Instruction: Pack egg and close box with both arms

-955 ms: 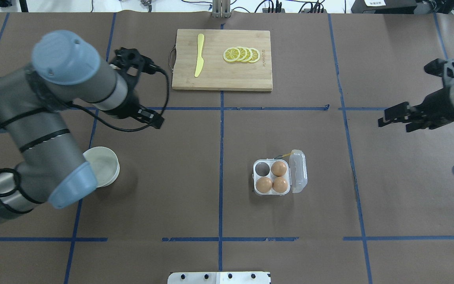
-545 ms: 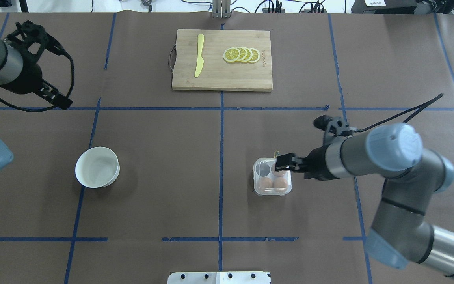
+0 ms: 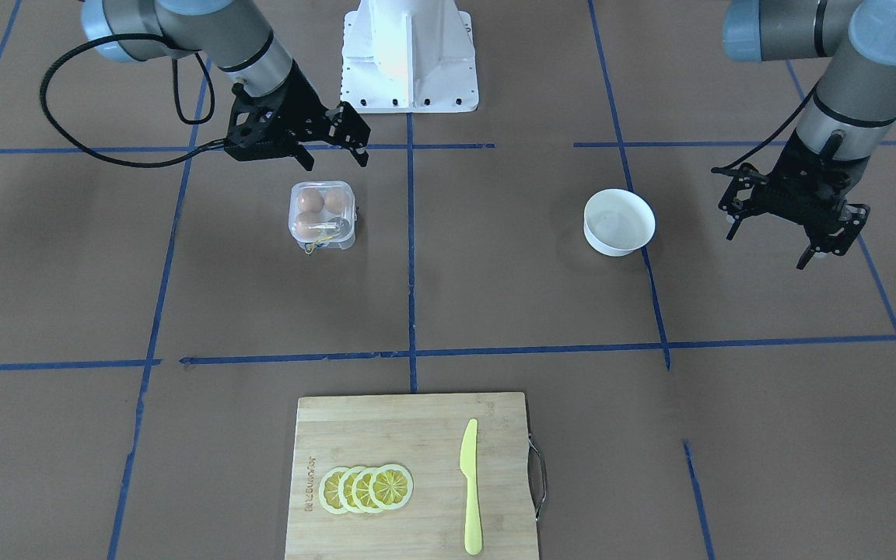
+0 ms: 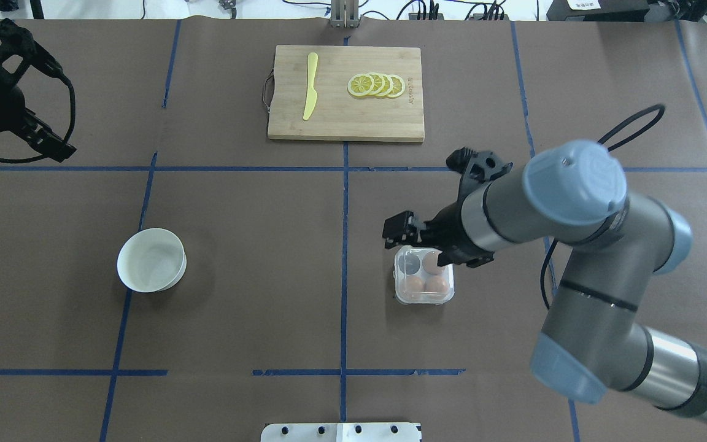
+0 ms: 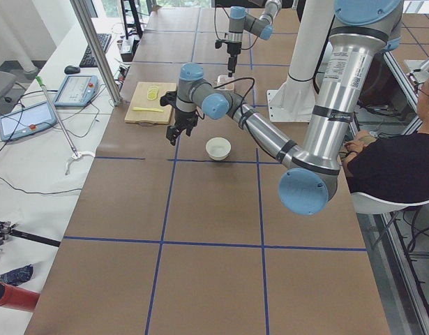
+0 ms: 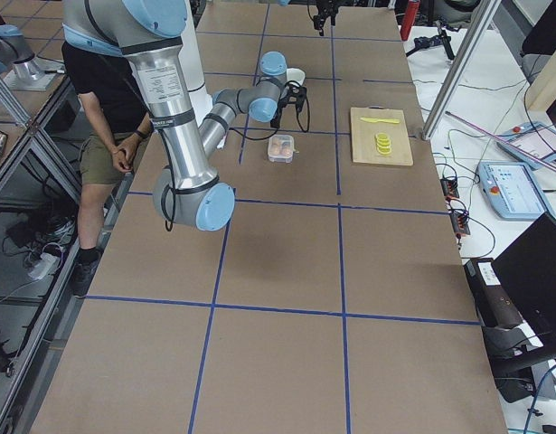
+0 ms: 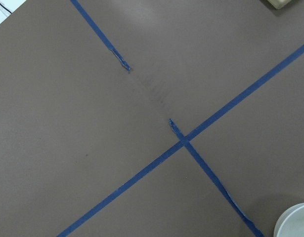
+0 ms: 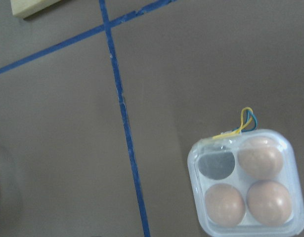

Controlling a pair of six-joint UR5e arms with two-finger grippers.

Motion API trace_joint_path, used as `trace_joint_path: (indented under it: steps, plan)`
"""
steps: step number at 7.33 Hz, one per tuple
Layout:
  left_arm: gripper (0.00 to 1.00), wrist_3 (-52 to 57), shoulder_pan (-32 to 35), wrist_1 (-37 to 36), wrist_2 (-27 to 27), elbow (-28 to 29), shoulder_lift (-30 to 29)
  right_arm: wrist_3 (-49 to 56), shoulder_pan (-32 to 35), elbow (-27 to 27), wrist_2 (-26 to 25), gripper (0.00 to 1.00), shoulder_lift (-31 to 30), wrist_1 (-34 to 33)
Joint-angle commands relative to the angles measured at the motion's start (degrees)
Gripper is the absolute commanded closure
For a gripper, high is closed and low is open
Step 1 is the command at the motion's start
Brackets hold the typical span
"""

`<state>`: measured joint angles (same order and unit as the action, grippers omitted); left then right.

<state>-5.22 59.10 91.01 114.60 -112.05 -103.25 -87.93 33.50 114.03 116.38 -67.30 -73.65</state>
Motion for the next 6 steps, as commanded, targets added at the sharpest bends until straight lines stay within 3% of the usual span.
trace_joint_path:
  steps: [1,3,5,6]
  plan:
    - [0.07,8.6,6.1,0.2,3.2,3.1,2.1,9.0,12.9,0.0,10.8,0.00,-2.7,-0.5]
    - [0.07,27.0,17.7,0.5,8.5,11.0,3.4,29.5,22.3,-1.1,13.8,0.00,-13.0,-0.7]
    - [0.01,35.1,27.1,0.6,9.5,20.3,3.8,54.4,40.6,-12.0,24.7,0.00,-16.3,-1.1]
    - [0.00,35.1,32.5,1.3,9.5,24.5,3.7,66.8,46.6,-16.2,25.0,0.00,-18.2,-2.2]
